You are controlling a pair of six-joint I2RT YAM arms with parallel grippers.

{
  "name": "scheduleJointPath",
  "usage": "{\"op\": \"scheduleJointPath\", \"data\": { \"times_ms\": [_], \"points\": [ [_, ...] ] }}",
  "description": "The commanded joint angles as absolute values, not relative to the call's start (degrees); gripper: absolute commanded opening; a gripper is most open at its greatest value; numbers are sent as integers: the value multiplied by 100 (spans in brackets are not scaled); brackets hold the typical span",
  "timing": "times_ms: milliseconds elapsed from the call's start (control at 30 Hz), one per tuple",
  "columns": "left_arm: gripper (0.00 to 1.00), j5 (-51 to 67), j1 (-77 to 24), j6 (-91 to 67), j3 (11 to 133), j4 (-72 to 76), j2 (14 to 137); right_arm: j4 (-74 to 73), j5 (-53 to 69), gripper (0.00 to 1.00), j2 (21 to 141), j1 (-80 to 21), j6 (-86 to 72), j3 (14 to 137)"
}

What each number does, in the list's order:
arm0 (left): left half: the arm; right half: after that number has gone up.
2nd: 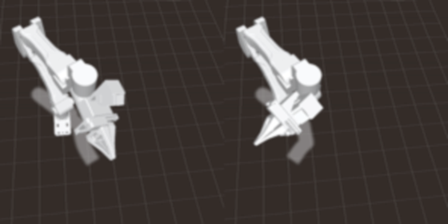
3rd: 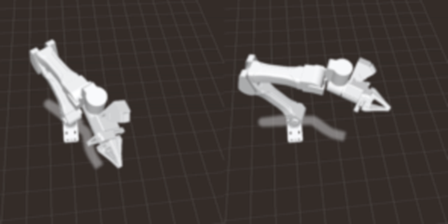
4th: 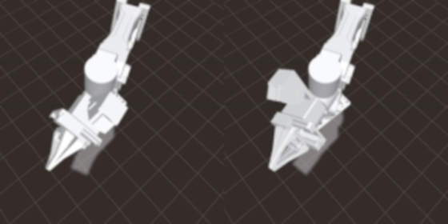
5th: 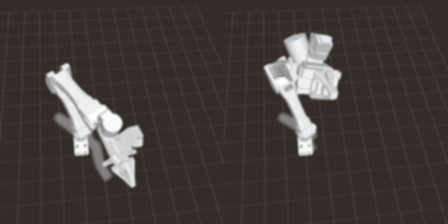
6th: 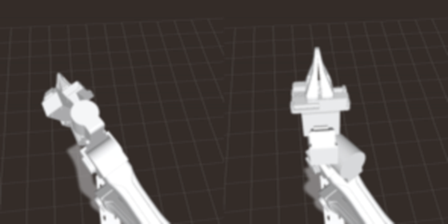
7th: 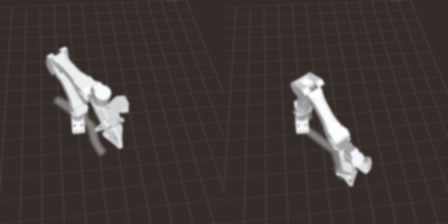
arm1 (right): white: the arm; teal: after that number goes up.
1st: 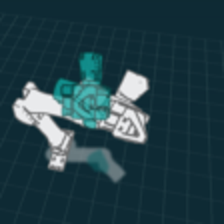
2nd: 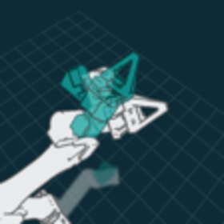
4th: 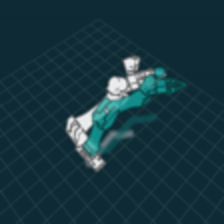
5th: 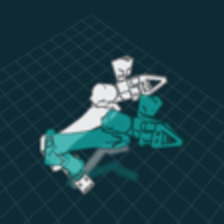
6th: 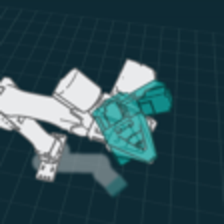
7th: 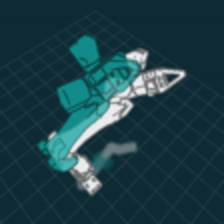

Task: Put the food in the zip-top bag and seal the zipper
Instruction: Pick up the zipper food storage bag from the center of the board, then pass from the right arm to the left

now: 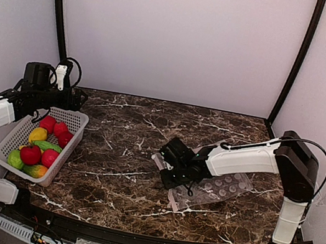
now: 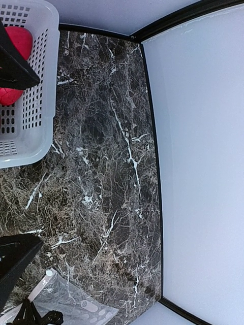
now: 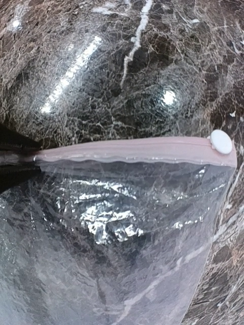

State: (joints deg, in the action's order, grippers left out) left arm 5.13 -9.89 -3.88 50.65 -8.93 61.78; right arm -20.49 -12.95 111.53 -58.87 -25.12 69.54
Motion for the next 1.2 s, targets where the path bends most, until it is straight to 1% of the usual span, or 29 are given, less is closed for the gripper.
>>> {"op": "scheduleJointPath", "data": {
  "times_ms": [0,33,167,267,333,433,500,667,900,1000,1167],
  "points": [
    [100,606,-1069,-618,4964,-964,6010,-1899,-1068,2,11044,-5913,-2534,6868],
    [100,729,-1080,-831,4926,-922,5976,-1838,-981,0,10975,-5915,-2494,6858],
    [100,1202,-1319,-1700,4464,-665,5720,-1592,-492,0,10542,-5900,-2299,6860],
    [100,1383,-1631,-2043,4249,-434,5424,-1556,-51,0,10189,-5795,-2183,6944],
    [100,1564,-1820,-2129,4179,-374,5267,-1555,472,0,9937,-5656,-2075,7004],
    [100,1966,-1923,-2033,4215,-358,5095,-1547,1555,0,9571,-5353,-1933,7137],
    [100,2334,-1949,-1921,4301,-339,4991,-1562,2503,0,9367,-5117,-1847,7267],
    [100,3377,-2070,-1525,4636,-270,4892,-1605,4595,0,8937,-4928,-1830,7682],
    [100,3897,-2629,-1098,5365,-202,5245,-1570,6797,0,8785,-4893,-2165,8191],
    [100,4038,-2937,-882,5666,-189,5417,-1390,7222,0,8677,-4896,-2363,8124],
    [100,4451,-3323,-863,5939,-27,5766,-1024,7443,0,8509,-4887,-2673,7862]
  ]
}}
